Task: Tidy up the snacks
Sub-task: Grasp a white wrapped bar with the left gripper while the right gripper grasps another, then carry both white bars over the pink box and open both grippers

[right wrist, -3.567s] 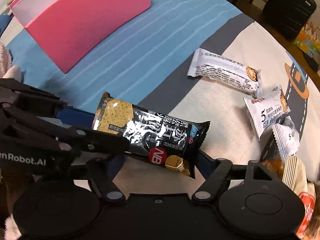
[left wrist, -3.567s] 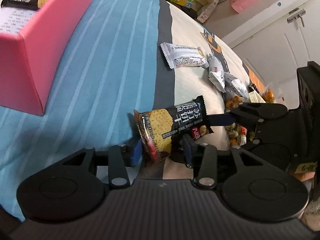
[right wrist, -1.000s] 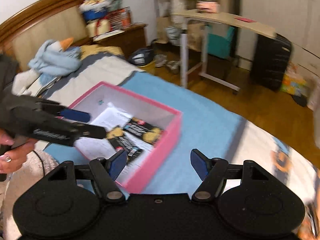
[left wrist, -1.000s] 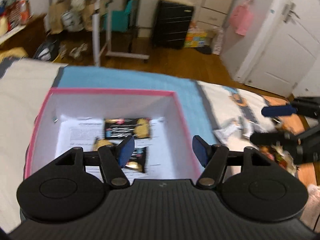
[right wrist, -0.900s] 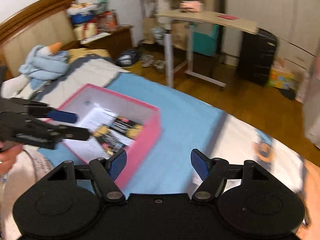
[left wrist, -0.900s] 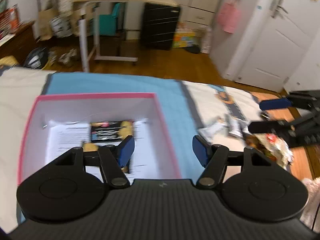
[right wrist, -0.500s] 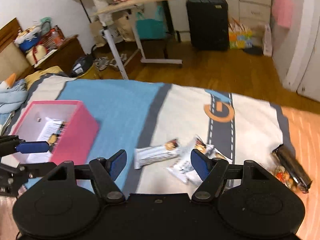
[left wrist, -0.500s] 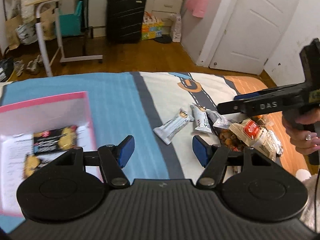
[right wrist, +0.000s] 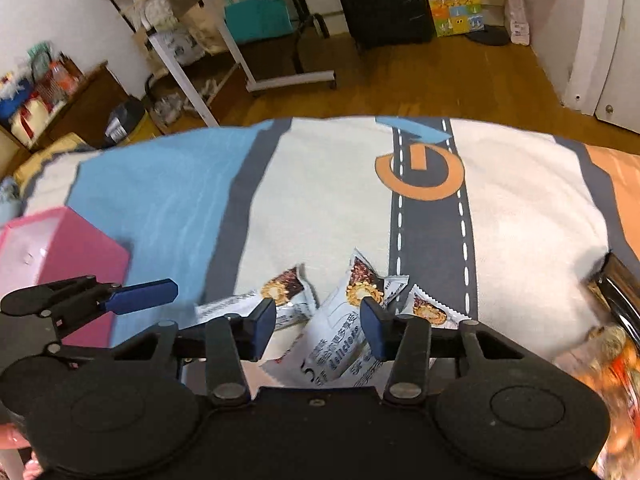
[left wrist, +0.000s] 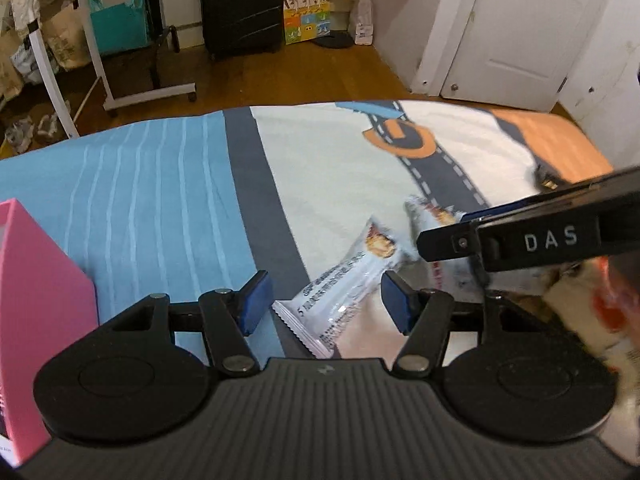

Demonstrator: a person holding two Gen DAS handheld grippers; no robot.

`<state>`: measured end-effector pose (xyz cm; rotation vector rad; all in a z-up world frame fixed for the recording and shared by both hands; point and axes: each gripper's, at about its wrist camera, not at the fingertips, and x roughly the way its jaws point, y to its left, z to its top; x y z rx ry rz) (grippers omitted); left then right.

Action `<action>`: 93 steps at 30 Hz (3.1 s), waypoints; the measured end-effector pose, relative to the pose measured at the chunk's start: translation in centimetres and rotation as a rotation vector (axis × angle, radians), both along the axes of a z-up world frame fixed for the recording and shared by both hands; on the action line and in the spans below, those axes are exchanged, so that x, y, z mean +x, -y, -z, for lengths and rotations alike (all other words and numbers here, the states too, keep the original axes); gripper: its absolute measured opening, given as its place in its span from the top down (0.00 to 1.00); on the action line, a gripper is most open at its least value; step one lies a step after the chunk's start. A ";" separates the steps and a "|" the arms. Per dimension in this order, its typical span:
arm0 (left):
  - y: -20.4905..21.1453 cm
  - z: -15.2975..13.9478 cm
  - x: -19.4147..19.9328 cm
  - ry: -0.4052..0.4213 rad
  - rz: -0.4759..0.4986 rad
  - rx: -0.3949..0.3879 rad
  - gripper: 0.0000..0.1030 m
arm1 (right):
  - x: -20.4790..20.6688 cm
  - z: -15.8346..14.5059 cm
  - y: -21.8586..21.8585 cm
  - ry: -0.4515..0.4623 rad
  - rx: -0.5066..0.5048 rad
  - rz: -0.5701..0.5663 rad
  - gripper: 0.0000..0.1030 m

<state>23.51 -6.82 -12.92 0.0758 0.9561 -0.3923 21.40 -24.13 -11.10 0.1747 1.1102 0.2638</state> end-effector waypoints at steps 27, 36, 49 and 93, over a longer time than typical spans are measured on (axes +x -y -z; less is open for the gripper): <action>-1.9 -0.7 -4.0 0.011 -0.009 0.116 0.66 | -3.4 -1.6 -2.4 -0.051 -0.034 -0.026 0.69; -3.6 -3.1 -7.8 -0.002 -0.011 0.108 0.66 | -7.2 -3.5 -3.7 -0.037 -0.039 -0.082 0.69; -7.5 -8.2 -14.6 0.035 0.030 0.088 0.66 | -15.8 -7.3 -6.4 0.072 -0.005 -0.161 0.69; -31.6 -4.6 -7.8 -0.006 -0.457 0.198 0.63 | -9.1 -4.6 -32.0 0.200 -0.305 -0.549 0.69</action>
